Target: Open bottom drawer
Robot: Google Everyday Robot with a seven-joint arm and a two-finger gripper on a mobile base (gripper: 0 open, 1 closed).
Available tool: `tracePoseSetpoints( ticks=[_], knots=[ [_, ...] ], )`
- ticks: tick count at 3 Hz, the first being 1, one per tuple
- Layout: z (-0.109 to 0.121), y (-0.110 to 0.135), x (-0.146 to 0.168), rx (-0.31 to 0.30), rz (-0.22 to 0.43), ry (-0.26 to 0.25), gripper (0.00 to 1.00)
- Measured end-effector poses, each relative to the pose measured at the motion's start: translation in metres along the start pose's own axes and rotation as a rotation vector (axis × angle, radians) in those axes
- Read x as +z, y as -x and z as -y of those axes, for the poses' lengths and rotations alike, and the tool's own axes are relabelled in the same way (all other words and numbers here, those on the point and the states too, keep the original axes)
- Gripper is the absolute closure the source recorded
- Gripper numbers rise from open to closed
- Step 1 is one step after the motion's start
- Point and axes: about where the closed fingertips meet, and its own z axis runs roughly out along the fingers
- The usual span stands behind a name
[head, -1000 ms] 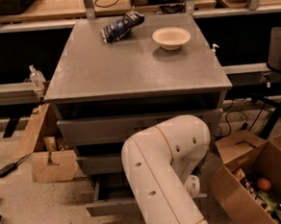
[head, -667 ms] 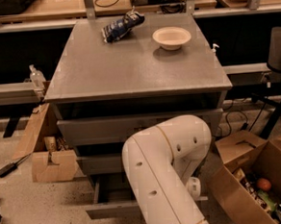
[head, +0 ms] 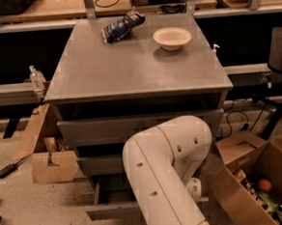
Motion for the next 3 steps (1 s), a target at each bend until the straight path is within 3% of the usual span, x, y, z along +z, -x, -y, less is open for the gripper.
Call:
tracePoseSetpoints(
  ticks=[3],
  knots=[
    [-0.0001, 0.0000, 0.0000, 0.000, 0.000, 0.000, 1.00]
  ],
)
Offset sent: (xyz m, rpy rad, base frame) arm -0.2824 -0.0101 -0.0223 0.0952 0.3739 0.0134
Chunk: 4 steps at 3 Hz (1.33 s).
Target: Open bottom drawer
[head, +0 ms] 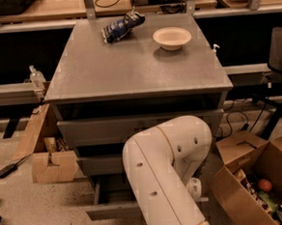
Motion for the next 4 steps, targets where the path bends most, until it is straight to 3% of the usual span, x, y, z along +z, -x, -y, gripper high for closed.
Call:
tracePoseSetpoints(
  ticks=[2, 3, 4],
  knots=[
    [-0.0001, 0.0000, 0.0000, 0.000, 0.000, 0.000, 0.96],
    [-0.0001, 0.0000, 0.0000, 0.000, 0.000, 0.000, 0.73],
    [-0.0001, 0.0000, 0.0000, 0.000, 0.000, 0.000, 0.42]
  ],
)
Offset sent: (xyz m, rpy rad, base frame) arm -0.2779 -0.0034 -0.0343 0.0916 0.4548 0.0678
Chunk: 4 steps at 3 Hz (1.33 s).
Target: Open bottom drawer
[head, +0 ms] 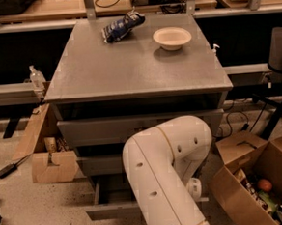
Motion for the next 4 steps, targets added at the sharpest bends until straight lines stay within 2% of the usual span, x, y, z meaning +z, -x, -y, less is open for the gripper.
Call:
tracePoseSetpoints(
  ticks=[1, 2, 3, 4],
  knots=[
    [0.000, 0.000, 0.000, 0.000, 0.000, 0.000, 0.19],
    [-0.001, 0.000, 0.001, 0.000, 0.000, 0.002, 0.00],
    [-0.001, 0.000, 0.001, 0.000, 0.000, 0.003, 0.00],
    [-0.027, 0.006, 0.010, 0.054, -0.005, 0.060, 0.27]
  ],
)
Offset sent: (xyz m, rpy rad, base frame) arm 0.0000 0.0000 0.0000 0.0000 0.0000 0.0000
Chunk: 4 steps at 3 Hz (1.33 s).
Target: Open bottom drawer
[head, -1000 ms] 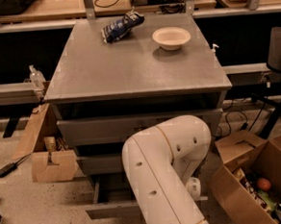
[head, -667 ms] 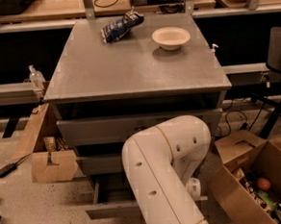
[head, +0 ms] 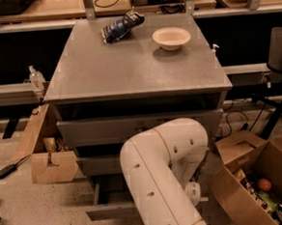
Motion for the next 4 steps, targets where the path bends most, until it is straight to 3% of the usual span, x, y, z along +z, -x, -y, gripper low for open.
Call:
tracePoseSetpoints(
  ticks=[1, 3, 4],
  knots=[
    [-0.0424, -0.0006, -0.0034, 0.094, -0.016, 0.084, 0.50],
    [-0.0419, -0.0008, -0.0078, 0.095, -0.016, 0.084, 0.96],
    [-0.0419, -0.0008, -0.0083, 0.095, -0.016, 0.084, 1.00]
  ],
)
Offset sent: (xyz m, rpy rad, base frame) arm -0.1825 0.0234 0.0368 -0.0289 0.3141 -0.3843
